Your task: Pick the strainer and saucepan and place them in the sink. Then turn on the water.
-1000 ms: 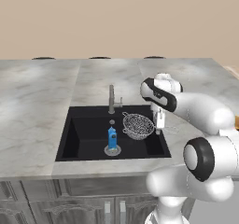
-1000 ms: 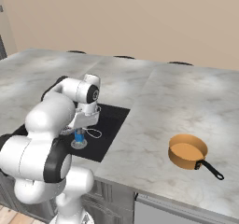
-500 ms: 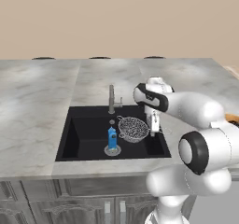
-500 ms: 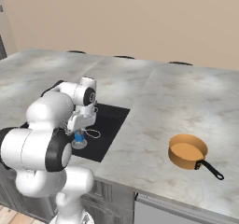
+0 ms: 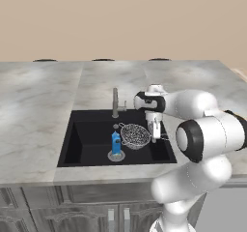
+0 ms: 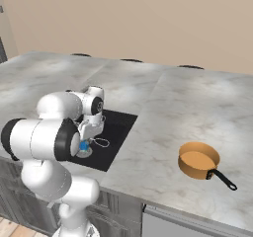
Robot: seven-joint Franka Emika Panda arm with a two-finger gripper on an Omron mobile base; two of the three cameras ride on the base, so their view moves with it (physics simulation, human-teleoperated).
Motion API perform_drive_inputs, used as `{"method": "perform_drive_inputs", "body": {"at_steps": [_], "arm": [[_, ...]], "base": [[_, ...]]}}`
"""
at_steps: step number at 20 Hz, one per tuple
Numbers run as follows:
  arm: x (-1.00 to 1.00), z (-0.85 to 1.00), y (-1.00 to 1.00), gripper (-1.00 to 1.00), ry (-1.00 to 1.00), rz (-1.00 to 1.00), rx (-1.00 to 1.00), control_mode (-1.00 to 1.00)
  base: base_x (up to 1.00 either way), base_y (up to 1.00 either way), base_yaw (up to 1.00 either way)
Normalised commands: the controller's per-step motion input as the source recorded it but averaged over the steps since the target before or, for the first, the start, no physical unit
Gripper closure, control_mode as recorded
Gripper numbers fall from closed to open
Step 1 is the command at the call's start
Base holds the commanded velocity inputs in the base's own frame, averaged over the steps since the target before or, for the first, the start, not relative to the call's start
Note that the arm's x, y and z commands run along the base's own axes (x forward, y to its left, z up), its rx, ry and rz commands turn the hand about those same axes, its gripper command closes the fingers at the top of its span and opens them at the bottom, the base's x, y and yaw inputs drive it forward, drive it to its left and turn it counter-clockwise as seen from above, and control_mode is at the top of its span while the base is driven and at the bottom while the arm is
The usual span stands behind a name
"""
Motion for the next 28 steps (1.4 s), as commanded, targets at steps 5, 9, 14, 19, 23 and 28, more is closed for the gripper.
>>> {"method": "perform_drive_inputs", "body": {"at_steps": [5,9,14,19,23,28], "arm": [[0.18,-0.3,0.0,1.0,0.0,0.0,0.02,-1.0],[0.09,-0.27,0.01,1.0,0.0,0.0,0.03,-1.0],[0.02,-0.28,0.11,1.0,0.0,0.0,0.01,-1.0],[0.06,-0.27,0.13,1.0,0.0,0.0,0.0,-1.0],[0.1,-0.24,0.14,1.0,0.0,0.0,0.0,-1.0],[0.14,-0.27,0.1,1.0,0.0,0.0,0.0,-1.0]], "base": [[0.0,0.0,0.0],[0.0,0.0,0.0],[0.0,0.0,0.0],[0.0,0.0,0.0],[0.0,0.0,0.0],[0.0,0.0,0.0]]}}
